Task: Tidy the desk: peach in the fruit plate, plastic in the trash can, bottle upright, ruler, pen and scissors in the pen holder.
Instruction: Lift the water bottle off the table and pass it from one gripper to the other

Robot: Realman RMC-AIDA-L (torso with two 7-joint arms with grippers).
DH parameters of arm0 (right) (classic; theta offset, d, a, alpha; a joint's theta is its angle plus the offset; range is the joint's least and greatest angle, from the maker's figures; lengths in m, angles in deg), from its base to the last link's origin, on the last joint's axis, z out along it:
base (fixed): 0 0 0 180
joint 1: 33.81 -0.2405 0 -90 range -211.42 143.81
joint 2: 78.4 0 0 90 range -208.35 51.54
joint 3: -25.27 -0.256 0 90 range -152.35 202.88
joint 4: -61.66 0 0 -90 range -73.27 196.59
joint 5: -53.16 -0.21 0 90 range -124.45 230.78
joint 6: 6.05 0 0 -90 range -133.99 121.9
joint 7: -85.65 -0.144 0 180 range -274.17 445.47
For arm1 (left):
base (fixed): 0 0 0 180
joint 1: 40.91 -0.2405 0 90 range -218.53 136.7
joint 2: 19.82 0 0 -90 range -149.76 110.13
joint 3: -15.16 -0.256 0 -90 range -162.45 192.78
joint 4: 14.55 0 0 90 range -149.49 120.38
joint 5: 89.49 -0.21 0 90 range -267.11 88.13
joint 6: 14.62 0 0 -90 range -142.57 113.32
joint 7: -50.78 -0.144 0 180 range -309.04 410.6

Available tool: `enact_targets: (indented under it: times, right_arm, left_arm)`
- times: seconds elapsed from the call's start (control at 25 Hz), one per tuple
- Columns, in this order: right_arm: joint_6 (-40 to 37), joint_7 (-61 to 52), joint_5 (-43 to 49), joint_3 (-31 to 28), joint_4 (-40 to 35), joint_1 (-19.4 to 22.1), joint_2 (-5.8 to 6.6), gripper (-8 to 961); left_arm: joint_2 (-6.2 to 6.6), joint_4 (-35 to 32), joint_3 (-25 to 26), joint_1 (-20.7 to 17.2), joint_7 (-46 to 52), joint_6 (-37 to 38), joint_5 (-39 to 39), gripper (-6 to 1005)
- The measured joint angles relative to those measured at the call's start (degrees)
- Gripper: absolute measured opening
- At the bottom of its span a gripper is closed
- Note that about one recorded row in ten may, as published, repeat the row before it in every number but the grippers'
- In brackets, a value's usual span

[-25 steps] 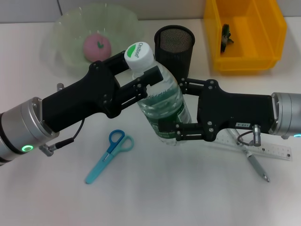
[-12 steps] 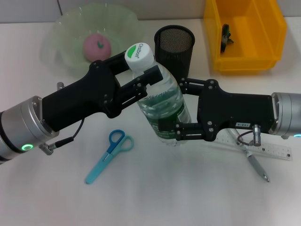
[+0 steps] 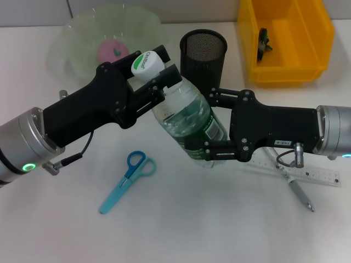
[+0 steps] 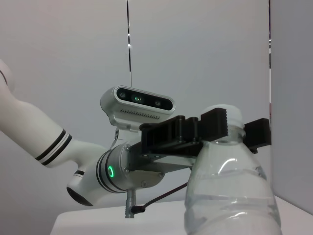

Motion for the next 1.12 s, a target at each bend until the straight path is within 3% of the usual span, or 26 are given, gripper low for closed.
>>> enact_targets:
  times: [1.12]
  right_arm:
    - [1.02, 1.44, -0.33, -0.52, 0.33, -0.44, -0.01, 761]
  left_arm:
    - [0.17, -0.16, 0.52, 0.36, 1.36, -0.65, 0.20, 442]
